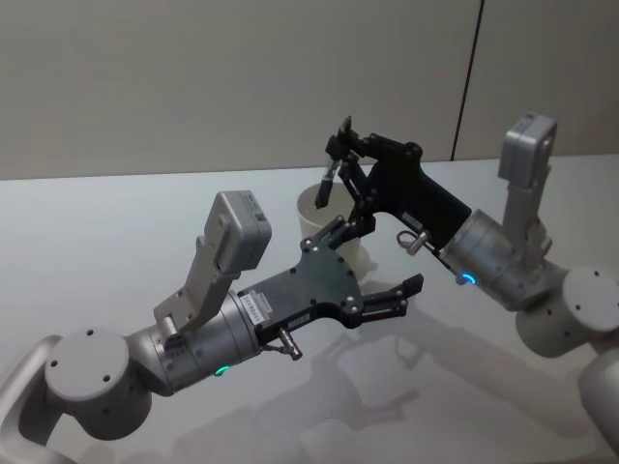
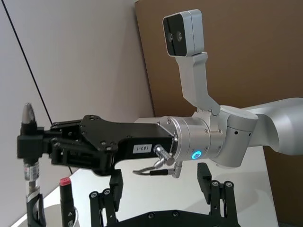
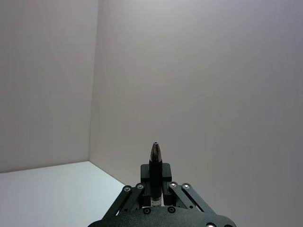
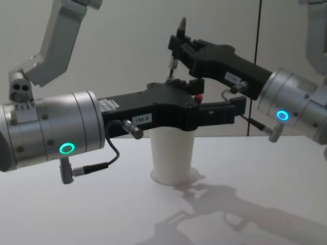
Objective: Place the pen into the pen holder.
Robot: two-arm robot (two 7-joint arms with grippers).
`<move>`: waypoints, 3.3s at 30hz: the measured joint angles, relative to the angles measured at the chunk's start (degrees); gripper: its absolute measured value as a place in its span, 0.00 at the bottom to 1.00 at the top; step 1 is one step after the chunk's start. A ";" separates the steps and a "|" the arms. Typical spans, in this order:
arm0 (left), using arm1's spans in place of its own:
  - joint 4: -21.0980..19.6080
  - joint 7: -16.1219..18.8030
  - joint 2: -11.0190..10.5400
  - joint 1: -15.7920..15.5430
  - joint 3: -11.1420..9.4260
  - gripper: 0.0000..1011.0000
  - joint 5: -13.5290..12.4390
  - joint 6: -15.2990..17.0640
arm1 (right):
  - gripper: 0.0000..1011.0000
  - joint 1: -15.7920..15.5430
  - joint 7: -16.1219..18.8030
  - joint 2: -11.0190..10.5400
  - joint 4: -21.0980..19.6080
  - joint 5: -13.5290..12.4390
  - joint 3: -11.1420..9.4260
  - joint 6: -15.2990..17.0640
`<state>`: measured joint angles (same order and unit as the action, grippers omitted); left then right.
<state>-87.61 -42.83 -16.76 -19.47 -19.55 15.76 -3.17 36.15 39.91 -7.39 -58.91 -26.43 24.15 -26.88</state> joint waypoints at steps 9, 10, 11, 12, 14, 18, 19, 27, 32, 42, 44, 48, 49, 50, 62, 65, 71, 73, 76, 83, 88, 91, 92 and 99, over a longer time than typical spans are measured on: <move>0.01 0.00 0.00 0.00 0.00 0.99 -0.02 0.04 | 0.12 -0.51 -2.42 0.13 -0.82 2.48 0.56 -1.03; 0.00 0.01 0.00 0.00 -0.01 0.99 -0.02 0.04 | 0.12 -0.58 -2.58 0.08 -0.97 2.64 0.56 -1.07; 0.00 0.00 0.01 0.00 -0.01 0.99 -0.02 0.04 | 0.12 -0.66 -2.69 0.01 -1.13 2.76 0.55 -1.09; 0.01 -0.01 0.00 0.00 -0.01 0.99 -0.01 0.03 | 0.12 -0.75 -2.82 -0.06 -1.30 2.86 0.53 -1.12; 0.00 -0.01 0.01 0.00 -0.01 0.99 0.00 0.03 | 0.12 -1.22 -3.35 -0.52 -2.17 3.22 0.32 -1.20; -0.01 0.00 0.00 -0.01 0.00 0.99 0.02 0.00 | 0.12 -1.88 -4.04 -1.16 -3.40 3.56 0.02 -1.26; -0.01 -0.01 0.00 0.00 0.00 0.99 0.02 0.00 | 0.12 -2.00 -4.18 -1.26 -3.72 3.60 -0.07 -1.28; -0.01 0.00 0.00 -0.01 0.01 0.99 0.02 0.00 | 0.12 -3.13 -5.38 -2.25 -5.81 3.98 -0.60 -1.32; 0.00 -0.01 0.00 0.00 0.01 0.99 0.00 0.00 | 0.12 -3.50 -5.70 -2.58 -6.48 4.12 -0.78 -1.31; 0.00 0.00 0.00 0.00 0.00 0.99 0.00 0.00 | 0.12 -3.82 -5.79 -2.83 -7.01 4.43 -0.85 -0.81; 0.00 -0.01 0.00 0.00 0.00 0.99 0.00 0.00 | 0.12 -3.83 -5.79 -2.84 -7.03 4.49 -0.85 -0.74; 0.00 0.00 0.00 0.00 0.00 0.99 0.00 0.00 | 0.12 -3.88 -5.82 -2.87 -7.03 4.74 -0.85 -0.45; 0.00 0.00 0.00 0.00 0.00 0.99 0.00 0.00 | 0.12 -3.89 -5.87 -2.87 -7.03 4.81 -0.85 -0.40; 0.00 0.00 0.00 0.00 0.00 0.99 0.00 0.00 | 0.12 -3.90 -5.89 -2.88 -7.03 4.84 -0.85 -0.38; 0.00 0.00 0.00 0.00 0.00 0.99 0.00 0.01 | 0.12 -4.08 -6.61 -3.08 -7.30 5.45 -0.99 -0.24; 0.00 0.00 0.00 0.00 0.00 0.99 0.00 0.01 | 0.12 -4.12 -6.82 -3.13 -7.44 5.62 -1.04 -0.27; 0.00 -0.01 0.00 0.00 0.00 0.99 0.00 0.01 | 0.12 -4.17 -7.05 -3.20 -7.58 5.90 -1.09 -0.27; 0.00 0.00 0.00 0.00 0.00 0.99 0.00 0.01 | 0.12 -4.18 -7.14 -3.22 -7.61 6.06 -1.11 -0.20; 0.00 0.00 0.00 0.00 0.00 0.99 0.00 0.01 | 0.12 -4.20 -7.25 -3.23 -7.62 6.28 -1.12 -0.04; 0.00 0.00 -0.01 0.00 0.00 0.99 0.00 0.00 | 0.12 -4.20 -7.56 -3.25 -7.60 7.05 -1.12 0.32; 0.00 0.00 0.00 0.00 0.00 0.99 0.00 0.00 | 0.12 -4.18 -7.84 -3.24 -7.55 7.49 -1.12 0.52; 0.00 0.00 0.00 0.00 0.00 0.99 0.00 0.01 | 0.12 -4.18 -8.06 -3.28 -7.54 7.76 -1.12 0.56; 0.00 0.00 0.00 0.00 0.00 0.99 0.00 0.00 | 0.12 -4.18 -8.11 -3.29 -7.54 7.80 -1.12 0.56; 0.00 0.00 0.00 0.00 0.00 0.99 0.00 0.00 | 0.12 -4.28 -8.48 -3.40 -7.64 7.98 -1.22 0.55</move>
<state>-87.61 -42.83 -16.76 -19.47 -19.55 15.76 -3.17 31.87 31.43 -10.80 -66.54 -18.45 22.93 -26.33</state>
